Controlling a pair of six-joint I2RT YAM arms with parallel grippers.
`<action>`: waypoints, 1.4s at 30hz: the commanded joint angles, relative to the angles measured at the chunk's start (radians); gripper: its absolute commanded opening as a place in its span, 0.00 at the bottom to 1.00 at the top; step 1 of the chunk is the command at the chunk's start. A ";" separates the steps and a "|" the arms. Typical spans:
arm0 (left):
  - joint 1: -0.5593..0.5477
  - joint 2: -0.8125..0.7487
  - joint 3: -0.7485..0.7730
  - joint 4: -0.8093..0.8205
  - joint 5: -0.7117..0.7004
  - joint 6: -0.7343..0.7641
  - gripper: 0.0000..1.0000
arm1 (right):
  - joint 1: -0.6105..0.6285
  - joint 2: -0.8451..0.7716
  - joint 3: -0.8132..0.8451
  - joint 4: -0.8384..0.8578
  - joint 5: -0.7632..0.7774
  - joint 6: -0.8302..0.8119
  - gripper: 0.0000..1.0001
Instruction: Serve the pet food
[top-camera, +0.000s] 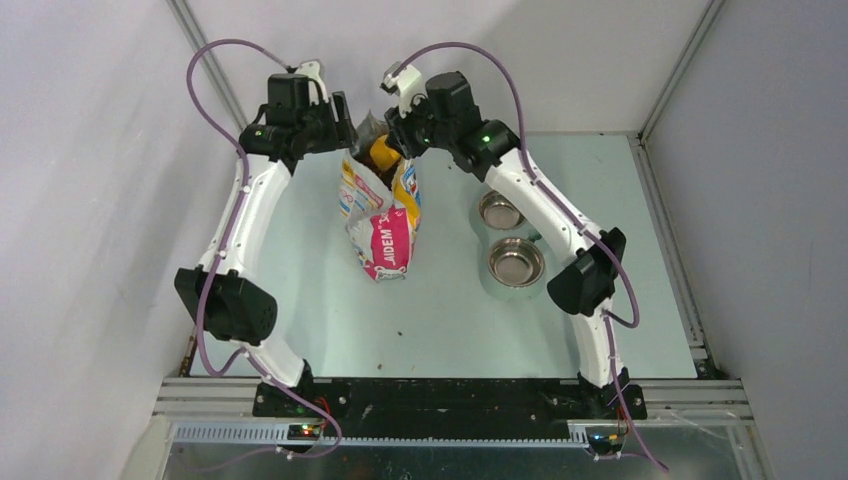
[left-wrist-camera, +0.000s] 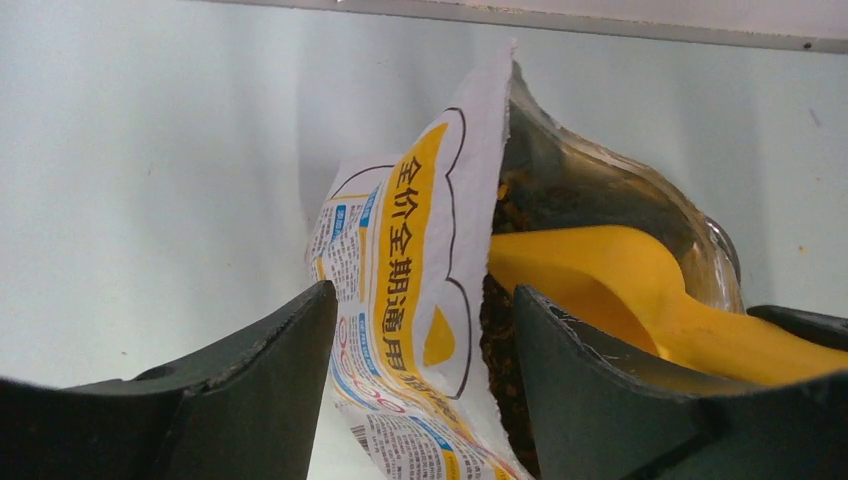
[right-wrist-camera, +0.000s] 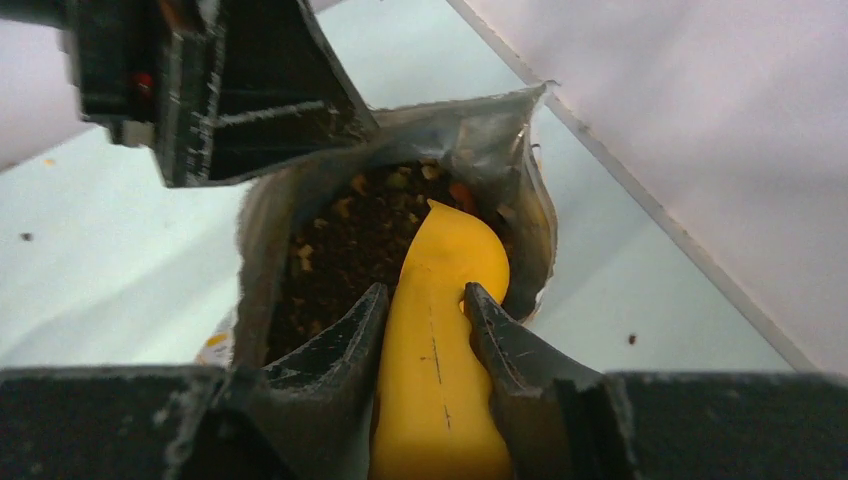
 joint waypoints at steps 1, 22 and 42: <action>0.041 -0.074 -0.050 0.040 0.044 -0.074 0.71 | 0.009 0.014 0.028 0.035 0.114 -0.106 0.00; 0.101 -0.147 -0.201 0.143 0.233 -0.171 0.67 | 0.011 0.190 0.029 -0.192 -0.034 -0.179 0.00; 0.099 -0.074 -0.169 0.089 0.292 -0.039 0.64 | -0.119 0.228 0.145 -0.099 -0.580 0.383 0.00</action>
